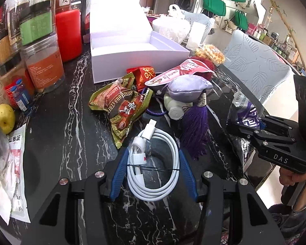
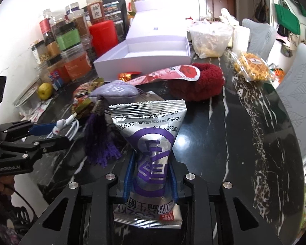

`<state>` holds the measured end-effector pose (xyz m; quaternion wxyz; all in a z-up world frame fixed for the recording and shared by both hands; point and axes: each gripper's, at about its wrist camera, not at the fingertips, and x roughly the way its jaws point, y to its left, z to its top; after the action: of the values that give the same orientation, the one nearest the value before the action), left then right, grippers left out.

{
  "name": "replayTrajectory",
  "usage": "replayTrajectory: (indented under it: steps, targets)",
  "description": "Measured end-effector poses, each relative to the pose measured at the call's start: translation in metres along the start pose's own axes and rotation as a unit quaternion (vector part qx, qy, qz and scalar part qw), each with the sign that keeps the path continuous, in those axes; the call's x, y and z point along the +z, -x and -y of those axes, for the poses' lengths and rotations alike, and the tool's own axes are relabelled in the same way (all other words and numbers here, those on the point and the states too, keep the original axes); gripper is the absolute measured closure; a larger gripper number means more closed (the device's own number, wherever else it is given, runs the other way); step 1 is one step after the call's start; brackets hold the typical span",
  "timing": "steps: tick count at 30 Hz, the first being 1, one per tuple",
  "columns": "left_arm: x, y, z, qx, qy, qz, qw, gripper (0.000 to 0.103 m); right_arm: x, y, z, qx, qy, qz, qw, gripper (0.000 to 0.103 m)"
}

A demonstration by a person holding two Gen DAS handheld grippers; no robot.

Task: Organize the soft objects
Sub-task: 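Lift the cable and the silver-purple bag toward the open white box with both grippers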

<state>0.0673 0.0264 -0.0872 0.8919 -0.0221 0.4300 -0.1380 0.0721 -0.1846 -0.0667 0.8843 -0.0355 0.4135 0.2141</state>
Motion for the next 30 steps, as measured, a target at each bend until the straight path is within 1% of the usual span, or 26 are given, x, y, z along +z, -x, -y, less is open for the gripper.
replayTrajectory:
  steps: [8,15,22,30]
  targets:
    - [-0.003,0.024,0.003,0.011,0.006,0.032,0.9994,0.052,-0.005,0.019,-0.01,-0.002,-0.004,0.017,1.0,0.074]
    - [0.003,0.049,0.009,0.018,0.006,0.067,0.9976,0.052,0.002,0.034,-0.016,0.008,-0.014,0.034,0.999,0.074]
    - [0.022,0.071,0.012,0.032,-0.001,0.105,0.994,0.052,0.017,0.046,-0.021,0.018,-0.018,0.053,0.998,0.074]
    - [0.048,0.078,0.013,0.035,-0.013,0.129,0.991,0.052,0.042,0.054,-0.018,0.023,-0.022,0.068,0.997,0.074]
